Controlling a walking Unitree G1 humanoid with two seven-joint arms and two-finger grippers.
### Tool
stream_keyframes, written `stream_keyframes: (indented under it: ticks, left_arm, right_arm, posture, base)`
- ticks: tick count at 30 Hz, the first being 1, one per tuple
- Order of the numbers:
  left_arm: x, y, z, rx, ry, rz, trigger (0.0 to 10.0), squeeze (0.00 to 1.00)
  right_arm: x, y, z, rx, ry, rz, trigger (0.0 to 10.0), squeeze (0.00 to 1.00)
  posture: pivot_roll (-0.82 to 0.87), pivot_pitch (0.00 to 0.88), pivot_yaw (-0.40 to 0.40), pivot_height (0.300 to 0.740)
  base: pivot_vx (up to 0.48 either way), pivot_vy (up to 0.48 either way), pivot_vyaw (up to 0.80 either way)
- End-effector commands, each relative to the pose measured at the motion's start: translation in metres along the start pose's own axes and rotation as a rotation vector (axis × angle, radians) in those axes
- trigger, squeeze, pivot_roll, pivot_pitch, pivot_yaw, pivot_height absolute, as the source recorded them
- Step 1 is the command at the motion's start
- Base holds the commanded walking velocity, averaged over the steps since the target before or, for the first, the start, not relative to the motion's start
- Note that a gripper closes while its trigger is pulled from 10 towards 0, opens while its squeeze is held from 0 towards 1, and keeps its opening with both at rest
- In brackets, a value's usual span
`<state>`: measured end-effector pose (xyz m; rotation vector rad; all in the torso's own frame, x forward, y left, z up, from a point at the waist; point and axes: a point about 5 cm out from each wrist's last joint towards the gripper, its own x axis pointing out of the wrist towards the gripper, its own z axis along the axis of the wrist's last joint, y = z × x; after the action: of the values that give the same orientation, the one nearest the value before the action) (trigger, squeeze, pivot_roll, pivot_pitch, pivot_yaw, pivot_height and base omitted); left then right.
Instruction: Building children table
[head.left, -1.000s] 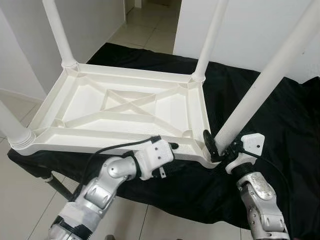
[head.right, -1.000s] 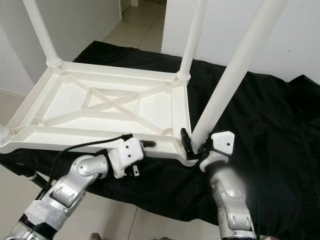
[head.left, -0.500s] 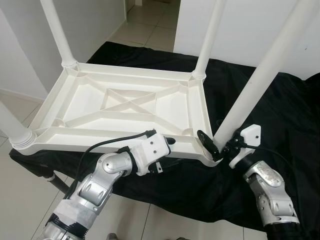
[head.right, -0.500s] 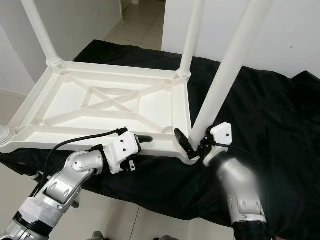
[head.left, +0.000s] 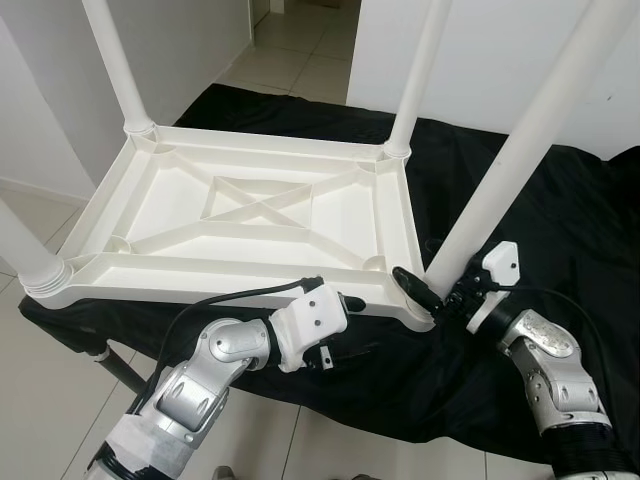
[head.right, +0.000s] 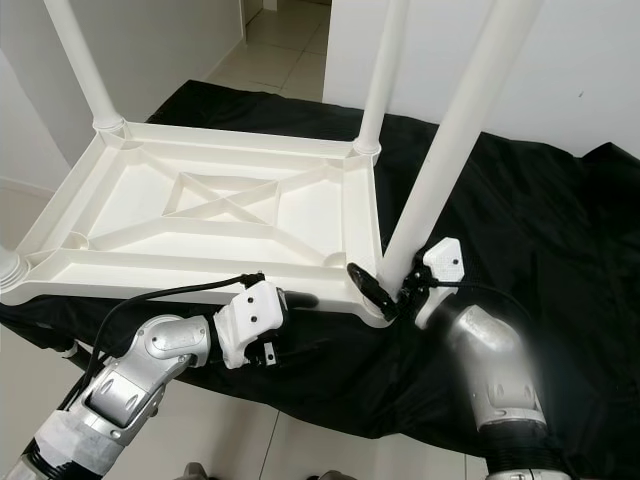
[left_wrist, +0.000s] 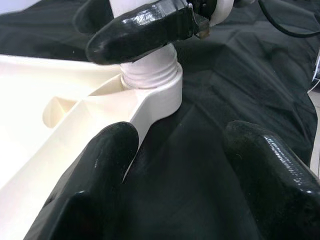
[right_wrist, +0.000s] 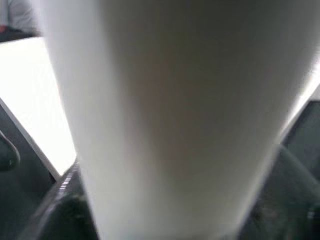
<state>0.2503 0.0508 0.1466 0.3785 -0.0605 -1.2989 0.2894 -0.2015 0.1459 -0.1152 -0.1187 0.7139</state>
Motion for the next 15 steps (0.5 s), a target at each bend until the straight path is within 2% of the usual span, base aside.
stream_keyframes:
  ticks: [1, 7, 12, 13, 15]
  left_arm:
    - [0.0001, 0.0016, -0.0011, -0.009, 0.009, 0.029, 10.0, 0.0]
    - [0.0014, 0.0029, -0.0014, -0.013, 0.007, 0.05, 10.0, 0.0]
    - [0.0016, 0.0067, -0.0014, 0.011, 0.0, 0.102, 10.0, 0.0]
    - [0.0013, 0.0076, -0.0014, 0.022, 0.0, 0.114, 10.0, 0.0]
    - [0.0012, 0.0087, -0.0016, 0.028, 0.001, 0.126, 10.0, 0.0]
  right_arm:
    - [-0.0012, -0.0006, -0.0041, -0.003, 0.023, 0.006, 0.0, 0.0]
    - [-0.0022, 0.001, -0.0069, 0.011, 0.027, 0.0, 0.0, 0.0]
    - [-0.0047, 0.0021, -0.0076, 0.048, 0.006, -0.072, 0.0, 0.0]
    - [-0.0048, 0.0023, -0.0069, 0.052, -0.002, -0.098, 10.0, 0.0]
    - [-0.0044, 0.0027, -0.0058, 0.058, -0.016, -0.137, 10.0, 0.0]
  posture:
    - [0.02, 0.079, -0.077, 0.74]
    - [0.02, 0.075, -0.081, 0.74]
    - [0.01, 0.064, -0.081, 0.74]
    - [0.01, 0.063, -0.081, 0.74]
    - [0.01, 0.061, -0.079, 0.74]
  base:
    - [0.0, 0.0, 0.0]
    - [0.0, 0.0, 0.0]
    - [0.0, 0.0, 0.0]
    - [0.0, 0.0, 0.0]
    - [0.0, 0.0, 0.0]
